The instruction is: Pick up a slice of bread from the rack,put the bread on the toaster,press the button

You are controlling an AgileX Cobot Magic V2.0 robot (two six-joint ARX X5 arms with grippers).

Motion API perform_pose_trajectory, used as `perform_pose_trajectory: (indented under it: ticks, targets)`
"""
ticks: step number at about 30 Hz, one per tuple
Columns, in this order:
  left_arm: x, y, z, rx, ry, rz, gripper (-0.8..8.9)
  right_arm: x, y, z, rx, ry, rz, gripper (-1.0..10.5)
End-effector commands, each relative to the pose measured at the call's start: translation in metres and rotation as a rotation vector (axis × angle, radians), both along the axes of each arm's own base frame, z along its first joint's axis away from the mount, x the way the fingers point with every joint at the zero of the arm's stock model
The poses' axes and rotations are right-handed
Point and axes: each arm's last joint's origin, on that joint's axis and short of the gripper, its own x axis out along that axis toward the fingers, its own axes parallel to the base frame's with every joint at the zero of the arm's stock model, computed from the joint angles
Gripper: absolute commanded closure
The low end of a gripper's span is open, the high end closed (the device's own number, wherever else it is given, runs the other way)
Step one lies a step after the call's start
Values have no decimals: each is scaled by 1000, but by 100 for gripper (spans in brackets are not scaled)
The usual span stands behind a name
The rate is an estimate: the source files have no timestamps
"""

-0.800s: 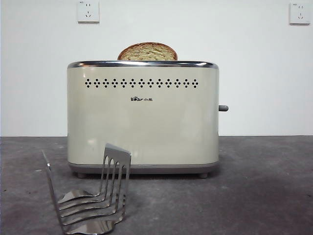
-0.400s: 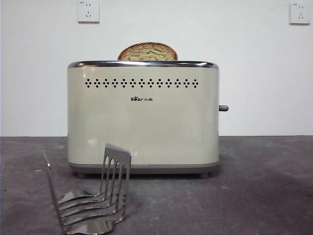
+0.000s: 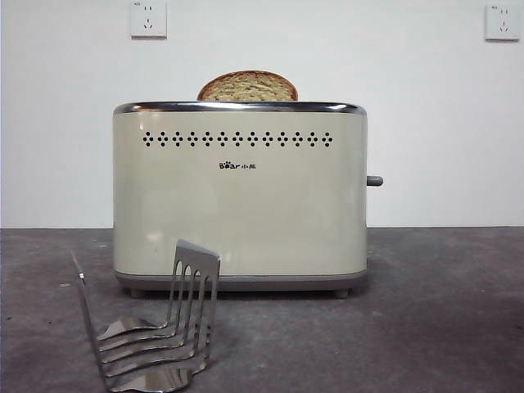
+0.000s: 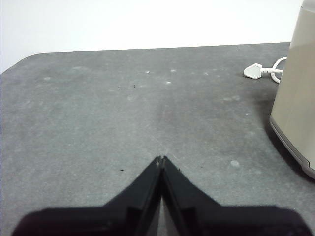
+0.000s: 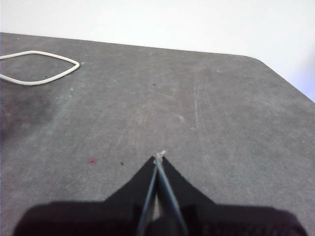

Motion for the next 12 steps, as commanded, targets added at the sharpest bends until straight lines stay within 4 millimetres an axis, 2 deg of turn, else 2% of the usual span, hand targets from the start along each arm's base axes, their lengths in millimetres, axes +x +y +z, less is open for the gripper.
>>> perform_pose_trajectory:
  ticks: [1, 8, 12]
  targets:
    - [0, 0, -3, 11, 3, 0, 816, 0, 0, -3, 0, 3, 1, 946]
    - [0, 0, -3, 11, 3, 0, 816, 0, 0, -3, -1, 3, 5, 946]
    - [0, 0, -3, 11, 3, 0, 816, 1, 2, -4, 16, 8, 91, 946]
